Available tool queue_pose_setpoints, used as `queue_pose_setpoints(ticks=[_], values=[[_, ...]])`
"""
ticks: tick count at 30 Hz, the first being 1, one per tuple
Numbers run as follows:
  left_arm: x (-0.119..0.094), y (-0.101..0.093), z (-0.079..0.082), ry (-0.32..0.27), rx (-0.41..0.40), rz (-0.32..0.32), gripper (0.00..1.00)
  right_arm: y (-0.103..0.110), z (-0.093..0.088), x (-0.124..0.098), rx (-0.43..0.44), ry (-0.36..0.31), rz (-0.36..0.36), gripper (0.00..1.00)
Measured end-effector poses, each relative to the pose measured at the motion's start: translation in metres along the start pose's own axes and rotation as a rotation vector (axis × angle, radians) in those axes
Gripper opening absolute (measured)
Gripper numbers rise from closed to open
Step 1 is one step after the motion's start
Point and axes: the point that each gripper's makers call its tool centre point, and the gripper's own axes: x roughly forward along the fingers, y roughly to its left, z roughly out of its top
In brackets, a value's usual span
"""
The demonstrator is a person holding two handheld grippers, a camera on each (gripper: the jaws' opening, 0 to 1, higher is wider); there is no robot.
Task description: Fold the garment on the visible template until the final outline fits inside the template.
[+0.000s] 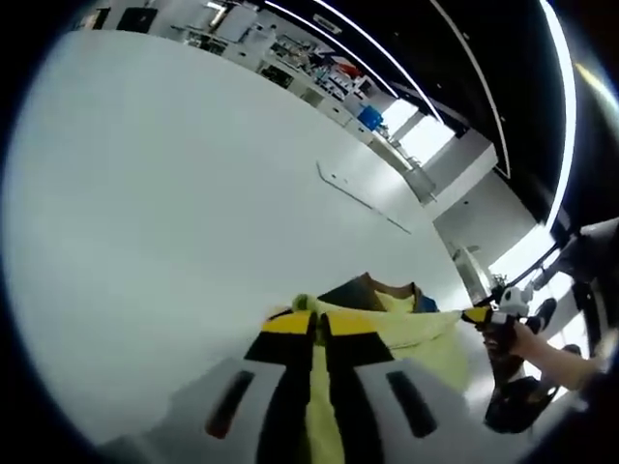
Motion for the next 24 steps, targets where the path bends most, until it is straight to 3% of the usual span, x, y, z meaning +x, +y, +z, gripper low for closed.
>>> queue_pose_setpoints(ticks=[6, 12, 17, 21, 24], values=[[-0.002, -0.007, 0.002, -0.014, -0.036, -0.012, 0.0, -0.006, -0.006, 0.005, 0.06, 0.015, -0.023, 0.0], [-0.012, -0.017, 0.023, -0.083, -0.105, -0.066, 0.0, 0.001, -0.002, 0.005, 0.059, -0.001, -0.004, 0.0], [-0.019, -0.016, 0.041, -0.145, -0.153, -0.091, 0.0, 0.017, 0.013, 0.001, 0.102, -0.062, 0.05, 0.0], [-0.022, -0.015, 0.039, -0.163, -0.182, -0.074, 0.0, 0.02, 0.017, 0.005, 0.133, -0.079, 0.057, 0.0], [-0.018, -0.011, 0.038, -0.199, -0.28, -0.057, 0.0, 0.018, 0.017, 0.011, 0.153, -0.087, 0.051, 0.0]])
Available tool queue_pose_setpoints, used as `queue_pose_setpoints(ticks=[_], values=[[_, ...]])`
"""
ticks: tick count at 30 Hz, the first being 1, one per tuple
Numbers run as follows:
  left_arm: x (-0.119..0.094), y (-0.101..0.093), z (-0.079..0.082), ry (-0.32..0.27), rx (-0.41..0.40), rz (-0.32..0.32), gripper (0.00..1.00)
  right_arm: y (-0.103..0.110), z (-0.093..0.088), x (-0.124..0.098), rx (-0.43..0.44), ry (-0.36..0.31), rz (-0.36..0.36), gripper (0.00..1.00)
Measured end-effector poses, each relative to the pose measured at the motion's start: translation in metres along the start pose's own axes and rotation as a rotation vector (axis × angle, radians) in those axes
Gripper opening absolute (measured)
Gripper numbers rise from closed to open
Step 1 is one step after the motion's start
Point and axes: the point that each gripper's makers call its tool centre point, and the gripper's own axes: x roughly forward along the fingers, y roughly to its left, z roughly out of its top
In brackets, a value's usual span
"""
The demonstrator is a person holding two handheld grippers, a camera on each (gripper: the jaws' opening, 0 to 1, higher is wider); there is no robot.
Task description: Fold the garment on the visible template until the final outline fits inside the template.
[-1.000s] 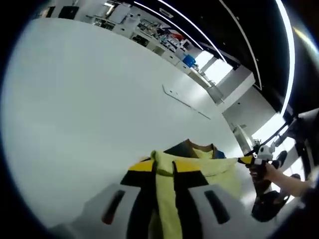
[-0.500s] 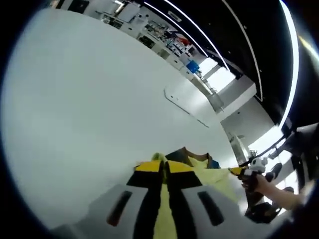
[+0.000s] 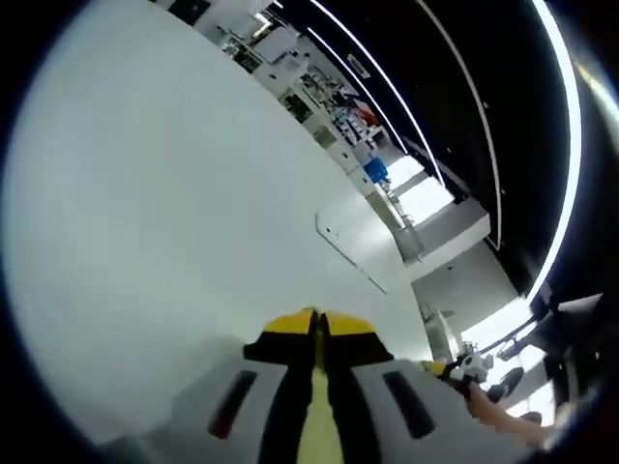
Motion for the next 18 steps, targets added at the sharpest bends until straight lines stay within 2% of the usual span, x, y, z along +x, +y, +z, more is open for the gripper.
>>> queue_pose_setpoints(ticks=[3, 6, 11, 17, 18], values=[[-0.002, 0.005, -0.007, -0.018, -0.051, 0.035, 0.0, -0.007, 0.0, 0.008, 0.034, -0.003, -0.015, 0.0], [0.005, 0.011, -0.011, -0.018, -0.072, 0.04, 0.0, -0.012, 0.0, 0.014, 0.064, -0.003, -0.02, 0.0], [0.012, 0.021, -0.016, -0.013, -0.07, 0.07, 0.0, -0.019, -0.002, 0.02, 0.089, 0.007, -0.033, 0.0], [0.013, 0.023, -0.016, 0.0, -0.056, 0.078, 0.0, -0.023, -0.005, 0.021, 0.08, 0.02, -0.044, 0.0], [0.012, 0.021, -0.021, 0.001, -0.048, 0.081, 0.0, -0.023, -0.005, 0.022, 0.078, 0.02, -0.043, 0.0]])
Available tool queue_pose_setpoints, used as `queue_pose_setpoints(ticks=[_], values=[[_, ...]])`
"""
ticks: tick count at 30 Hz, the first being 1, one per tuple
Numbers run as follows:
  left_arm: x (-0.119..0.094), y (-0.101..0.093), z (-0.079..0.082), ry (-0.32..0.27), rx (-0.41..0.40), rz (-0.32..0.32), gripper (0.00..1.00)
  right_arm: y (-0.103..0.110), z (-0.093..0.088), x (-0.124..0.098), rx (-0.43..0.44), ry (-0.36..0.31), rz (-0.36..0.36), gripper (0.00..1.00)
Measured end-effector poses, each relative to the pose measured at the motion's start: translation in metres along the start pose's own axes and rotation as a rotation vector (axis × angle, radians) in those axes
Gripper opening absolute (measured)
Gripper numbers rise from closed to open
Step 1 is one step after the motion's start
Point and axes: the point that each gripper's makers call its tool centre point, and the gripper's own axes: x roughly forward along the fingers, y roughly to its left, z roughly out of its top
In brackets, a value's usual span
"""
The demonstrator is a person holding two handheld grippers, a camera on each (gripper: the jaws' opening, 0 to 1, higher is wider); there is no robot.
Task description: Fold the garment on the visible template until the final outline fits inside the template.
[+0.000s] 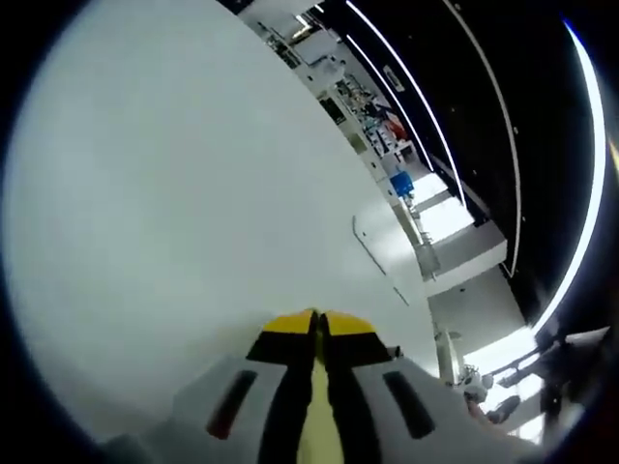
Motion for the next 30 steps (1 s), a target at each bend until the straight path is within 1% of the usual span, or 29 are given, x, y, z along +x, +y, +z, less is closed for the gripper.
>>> queue_pose_setpoints(ticks=[1, 2, 3, 4, 5, 6, 7, 9, 10, 11, 12, 13, 14, 16, 17, 20, 24, 28, 30], values=[[-0.001, -0.002, -0.005, 0.002, 0.002, 0.002, 0.0, 0.0, -0.001, 0.001, -0.003, 0.003, 0.002, 0.0], [-0.004, -0.01, -0.014, 0.004, 0.01, -0.002, 0.0, 0.0, -0.001, 0.001, -0.005, 0.006, 0.003, 0.0], [-0.005, -0.012, -0.016, 0.006, 0.016, -0.005, 0.0, -0.001, -0.001, 0.002, -0.005, 0.008, 0.004, 0.0], [-0.007, -0.017, -0.02, 0.008, 0.029, -0.013, 0.0, 0.0, -0.001, 0.002, -0.006, 0.008, 0.006, 0.0], [-0.009, -0.024, -0.026, 0.019, 0.043, -0.033, 0.0, 0.001, -0.002, 0.002, -0.025, 0.012, 0.018, 0.0], [-0.007, -0.024, -0.019, 0.029, 0.059, -0.062, 0.0, 0.003, -0.002, 0.002, -0.045, 0.017, 0.028, 0.0], [-0.008, -0.03, -0.022, 0.05, 0.09, -0.093, 0.0, 0.011, -0.002, 0.001, -0.086, 0.008, 0.064, 0.05], [-0.011, -0.034, -0.025, 0.057, 0.126, -0.105, 0.04, 0.014, -0.006, 0.001, -0.116, 0.016, 0.06, 0.18], [-0.01, -0.031, -0.026, 0.072, 0.142, -0.118, 0.09, 0.015, -0.007, 0.001, -0.122, 0.019, 0.063, 0.24], [-0.012, -0.028, -0.028, 0.088, 0.167, -0.117, 0.15, 0.018, -0.01, 0.001, -0.14, 0.028, 0.077, 0.25], [-0.015, -0.032, -0.029, 0.097, 0.185, -0.118, 0.19, 0.019, -0.012, 0.001, -0.142, 0.036, 0.079, 0.25], [-0.018, -0.034, -0.033, 0.117, 0.228, -0.128, 0.22, 0.019, -0.016, 0.0, -0.15, 0.047, 0.081, 0.24], [-0.021, -0.035, -0.036, 0.129, 0.25, -0.133, 0.25, 0.019, -0.017, 0.0, -0.158, 0.052, 0.081, 0.25], [-0.025, -0.038, -0.043, 0.149, 0.311, -0.148, 0.3, 0.019, -0.024, -0.002, -0.198, 0.072, 0.078, 0.26], [-0.028, -0.043, -0.048, 0.163, 0.334, -0.168, 0.32, 0.021, -0.025, -0.002, -0.215, 0.077, 0.088, 0.26], [-0.032, -0.055, -0.057, 0.174, 0.359, -0.208, 0.35, 0.029, -0.03, -0.004, -0.231, 0.086, 0.112, 0.26], [-0.032, -0.066, -0.073, 0.218, 0.392, -0.239, 0.39, 0.036, -0.032, -0.003, -0.243, 0.082, 0.134, 0.26], [-0.027, -0.076, -0.089, 0.251, 0.416, -0.256, 0.4, 0.041, -0.032, 0.001, -0.238, 0.082, 0.158, 0.28], [-0.024, -0.079, -0.093, 0.255, 0.419, -0.255, 0.41, 0.044, -0.032, 0.004, -0.239, 0.079, 0.16, 0.27]])
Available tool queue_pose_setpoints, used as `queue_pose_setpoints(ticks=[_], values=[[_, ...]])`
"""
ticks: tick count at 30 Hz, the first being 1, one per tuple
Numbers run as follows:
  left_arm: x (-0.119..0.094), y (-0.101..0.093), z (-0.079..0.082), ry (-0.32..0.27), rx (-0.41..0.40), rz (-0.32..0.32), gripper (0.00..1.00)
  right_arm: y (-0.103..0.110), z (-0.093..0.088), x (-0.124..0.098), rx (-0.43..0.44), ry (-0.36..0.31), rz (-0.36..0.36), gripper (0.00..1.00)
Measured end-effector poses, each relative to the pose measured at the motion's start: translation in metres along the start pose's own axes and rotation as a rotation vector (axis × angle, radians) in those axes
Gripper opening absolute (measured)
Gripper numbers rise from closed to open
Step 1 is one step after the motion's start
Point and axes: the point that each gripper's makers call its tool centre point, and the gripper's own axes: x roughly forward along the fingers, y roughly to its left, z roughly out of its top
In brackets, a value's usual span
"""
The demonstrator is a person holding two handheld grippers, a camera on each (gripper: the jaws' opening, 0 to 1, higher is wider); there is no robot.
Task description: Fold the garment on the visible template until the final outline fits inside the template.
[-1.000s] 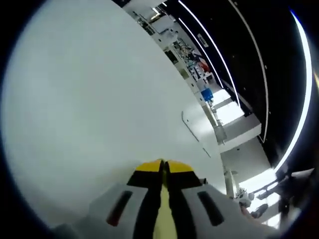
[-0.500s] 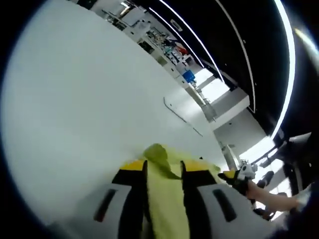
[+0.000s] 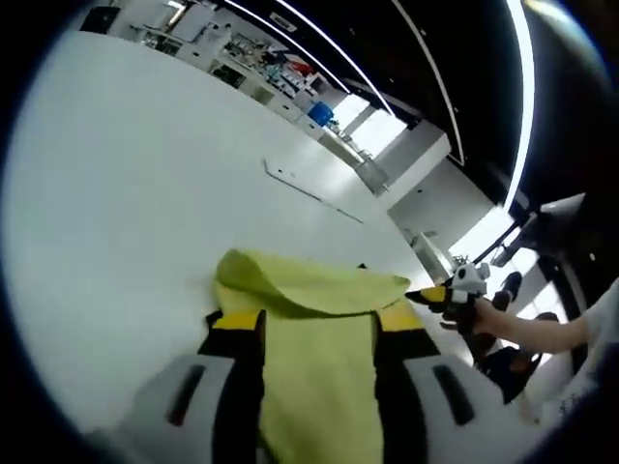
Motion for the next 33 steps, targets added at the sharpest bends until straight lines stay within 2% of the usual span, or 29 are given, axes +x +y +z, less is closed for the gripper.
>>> queue_pose_setpoints(ticks=[3, 4, 5, 7, 10, 15, 23, 27, 29, 33], values=[[0.001, 0.001, 0.001, -0.006, -0.007, 0.007, 0.43, -0.002, 0.006, 0.007, 0.011, -0.017, 0.002, 0.28], [0.002, 0.048, 0.022, -0.008, -0.015, 0.008, 0.44, -0.002, 0.01, 0.011, 0.028, -0.032, 0.004, 0.28], [0.002, 0.065, 0.032, -0.026, -0.019, 0.02, 0.46, -0.003, 0.012, 0.013, 0.038, -0.04, 0.002, 0.28], [0.014, 0.051, 0.034, -0.053, -0.037, 0.025, 0.5, -0.003, 0.016, 0.018, 0.044, -0.052, -0.001, 0.29], [0.018, 0.051, 0.042, -0.077, -0.053, 0.026, 0.51, -0.007, 0.022, 0.025, 0.036, -0.067, -0.016, 0.31], [0.018, 0.066, 0.051, -0.089, -0.088, 0.038, 0.51, -0.008, 0.023, 0.029, 0.05, -0.064, -0.019, 0.31], [0.014, 0.069, 0.052, -0.08, -0.061, 0.034, 0.54, -0.003, 0.019, 0.026, 0.008, -0.051, -0.015, 0.34], [0.009, 0.069, 0.054, -0.078, -0.033, 0.042, 0.57, -0.003, 0.022, 0.024, -0.058, -0.055, -0.023, 0.4], [0.006, 0.062, 0.051, -0.081, -0.011, 0.043, 0.63, -0.002, 0.024, 0.022, -0.08, -0.058, -0.025, 0.43], [-0.001, 0.067, 0.059, -0.078, 0.024, 0.048, 0.77, 0.001, 0.027, 0.017, -0.154, -0.069, -0.034, 0.61]])
